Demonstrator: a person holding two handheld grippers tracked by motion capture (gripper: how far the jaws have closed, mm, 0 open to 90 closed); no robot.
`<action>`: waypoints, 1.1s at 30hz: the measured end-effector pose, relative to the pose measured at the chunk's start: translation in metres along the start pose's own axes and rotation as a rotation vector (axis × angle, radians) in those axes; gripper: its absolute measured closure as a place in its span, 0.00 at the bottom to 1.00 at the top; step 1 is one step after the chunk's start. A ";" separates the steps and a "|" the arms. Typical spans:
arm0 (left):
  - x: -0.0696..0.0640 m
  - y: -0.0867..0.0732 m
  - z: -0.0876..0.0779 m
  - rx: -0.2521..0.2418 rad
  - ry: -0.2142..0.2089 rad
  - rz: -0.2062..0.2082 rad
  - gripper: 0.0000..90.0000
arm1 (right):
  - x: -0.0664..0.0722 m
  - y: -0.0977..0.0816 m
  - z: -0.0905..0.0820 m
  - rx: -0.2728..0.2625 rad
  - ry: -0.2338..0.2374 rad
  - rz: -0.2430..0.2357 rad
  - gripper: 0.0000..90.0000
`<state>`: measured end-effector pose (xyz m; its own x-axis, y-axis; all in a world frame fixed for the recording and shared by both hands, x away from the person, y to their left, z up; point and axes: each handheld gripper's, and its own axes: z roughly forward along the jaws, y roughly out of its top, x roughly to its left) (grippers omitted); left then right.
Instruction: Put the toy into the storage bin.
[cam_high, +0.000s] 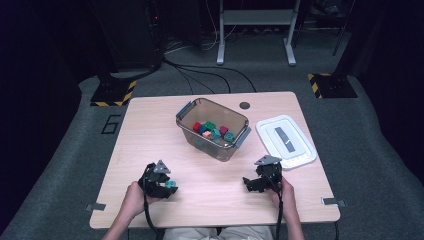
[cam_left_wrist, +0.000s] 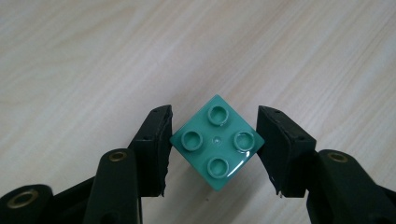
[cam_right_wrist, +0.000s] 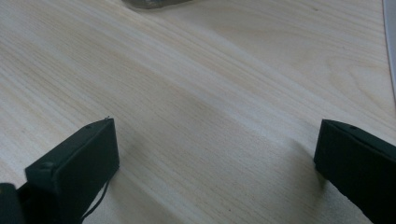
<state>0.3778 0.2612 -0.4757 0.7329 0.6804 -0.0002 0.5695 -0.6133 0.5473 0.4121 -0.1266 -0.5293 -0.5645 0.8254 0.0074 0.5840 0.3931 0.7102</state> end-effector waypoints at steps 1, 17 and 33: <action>0.003 0.006 -0.002 -0.003 0.003 0.009 0.52 | 0.000 0.000 0.000 0.000 0.000 0.000 0.00; 0.021 0.054 -0.019 -0.046 0.023 0.041 0.52 | 0.000 0.000 0.000 0.000 0.000 0.000 0.00; 0.040 0.100 -0.044 -0.074 0.059 0.067 0.52 | 0.000 0.000 0.000 0.000 0.000 0.000 0.00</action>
<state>0.4478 0.2445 -0.3842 0.7442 0.6623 0.0865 0.4891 -0.6286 0.6046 0.4121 -0.1266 -0.5293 -0.5644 0.8255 0.0077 0.5841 0.3927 0.7104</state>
